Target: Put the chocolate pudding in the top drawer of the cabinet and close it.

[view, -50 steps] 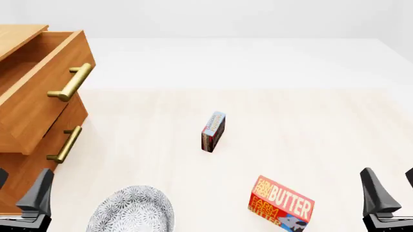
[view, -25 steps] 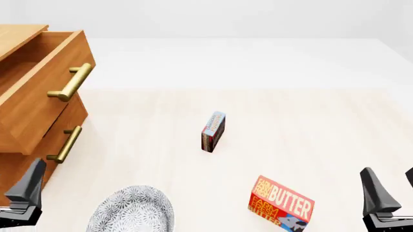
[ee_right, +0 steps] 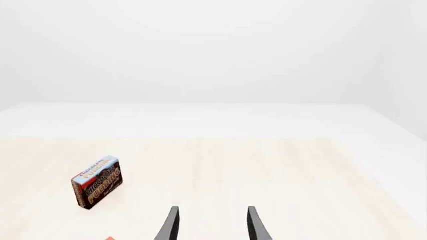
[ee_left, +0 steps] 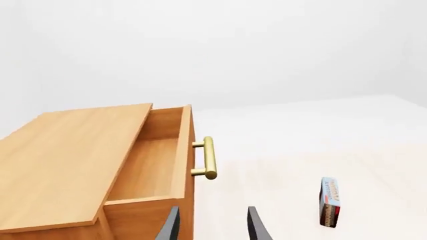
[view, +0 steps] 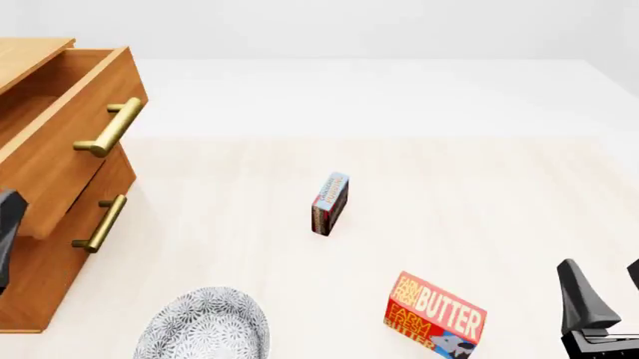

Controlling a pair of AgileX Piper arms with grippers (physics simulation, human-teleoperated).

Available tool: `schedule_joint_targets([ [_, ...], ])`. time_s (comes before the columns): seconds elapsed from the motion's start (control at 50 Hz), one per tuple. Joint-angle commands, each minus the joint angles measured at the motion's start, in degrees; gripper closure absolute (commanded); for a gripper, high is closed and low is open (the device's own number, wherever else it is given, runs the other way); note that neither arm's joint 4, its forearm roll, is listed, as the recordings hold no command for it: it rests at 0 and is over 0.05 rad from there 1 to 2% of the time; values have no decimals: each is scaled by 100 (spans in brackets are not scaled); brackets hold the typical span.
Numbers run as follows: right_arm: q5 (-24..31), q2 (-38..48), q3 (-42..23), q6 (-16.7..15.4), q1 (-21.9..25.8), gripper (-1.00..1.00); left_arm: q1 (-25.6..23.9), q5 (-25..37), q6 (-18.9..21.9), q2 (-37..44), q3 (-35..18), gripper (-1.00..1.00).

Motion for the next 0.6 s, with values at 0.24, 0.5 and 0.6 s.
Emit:
schedule_joint_targets([
  [0.24,-7,7,1,0,0,-100,-101,890,70,1147,-1922,-100],
  [0.5,447,-72,-370,-1,6,-100,-339,1028,94,1857,-2471,-100],
  [0.6,446,-72,-370,0,7,-100,-205,1259,-27,2121,-2684,-100],
])
